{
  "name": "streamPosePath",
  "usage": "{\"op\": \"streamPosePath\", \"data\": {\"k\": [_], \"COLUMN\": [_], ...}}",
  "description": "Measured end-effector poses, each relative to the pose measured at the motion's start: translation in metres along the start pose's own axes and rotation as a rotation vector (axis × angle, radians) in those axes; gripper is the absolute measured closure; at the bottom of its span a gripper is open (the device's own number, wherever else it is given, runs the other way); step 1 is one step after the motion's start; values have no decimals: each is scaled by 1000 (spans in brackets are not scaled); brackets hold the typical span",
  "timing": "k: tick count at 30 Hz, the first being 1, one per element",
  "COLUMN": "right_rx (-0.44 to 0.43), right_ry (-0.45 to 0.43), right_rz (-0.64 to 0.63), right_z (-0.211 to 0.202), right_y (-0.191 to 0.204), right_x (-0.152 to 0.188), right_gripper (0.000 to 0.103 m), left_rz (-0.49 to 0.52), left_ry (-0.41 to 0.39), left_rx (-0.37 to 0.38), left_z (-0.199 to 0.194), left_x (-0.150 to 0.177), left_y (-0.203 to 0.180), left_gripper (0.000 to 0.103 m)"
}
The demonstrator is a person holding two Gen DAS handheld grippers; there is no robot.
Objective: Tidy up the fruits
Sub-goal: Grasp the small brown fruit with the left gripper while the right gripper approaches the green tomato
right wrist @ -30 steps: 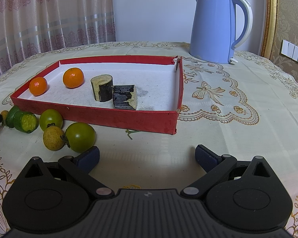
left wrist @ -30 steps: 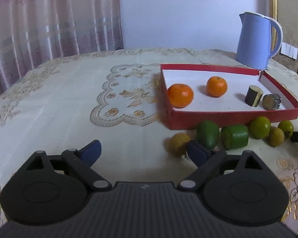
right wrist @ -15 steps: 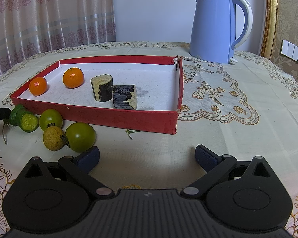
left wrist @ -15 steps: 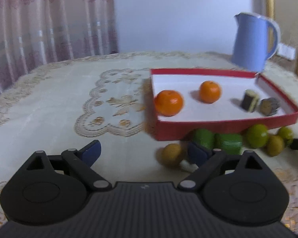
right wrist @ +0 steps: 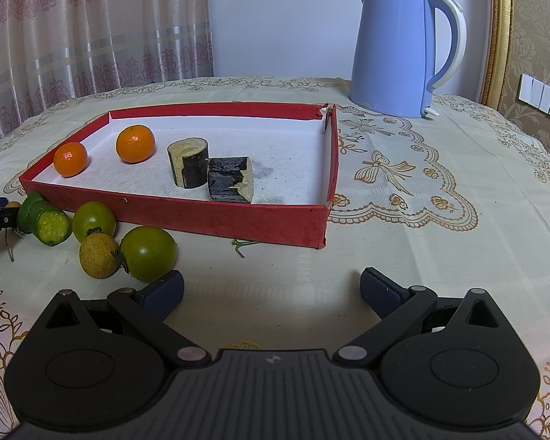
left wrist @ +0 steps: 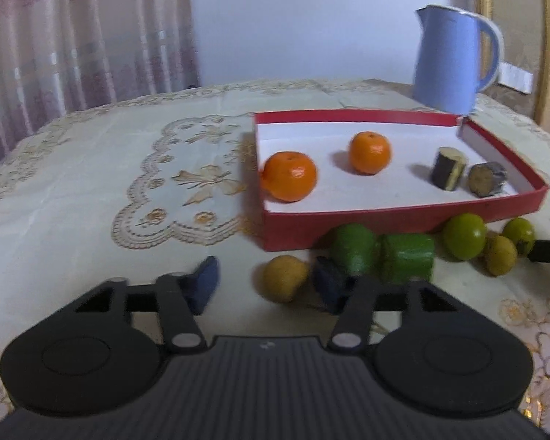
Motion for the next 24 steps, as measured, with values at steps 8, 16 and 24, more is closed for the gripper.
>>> {"op": "streamPosePath", "data": {"k": [8, 16, 24], "right_rx": [0, -32, -125], "right_ry": [0, -8, -29], "right_rz": [0, 1, -10], "right_z": [0, -3, -18], "right_y": [0, 0, 13], "right_x": [0, 0, 6], "right_gripper": [0, 0, 1], "left_rz": [19, 10, -1], "left_ry": [-25, -19, -18], "left_rx": [22, 26, 31], "left_z": [-3, -2, -1], "left_x": [0, 0, 1], "left_y": [-4, -3, -2], "left_gripper": [80, 79, 78]}}
Point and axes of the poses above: each gripper's, at about its wrist camera, not at the fingertips, and z roughly the way its jaws point, y to its left, x to its underside, the point moved 3 cm from there along z, roughly the way its jaws point, and after that the axes turned 11 degrees about z, right-handed, at the moved point
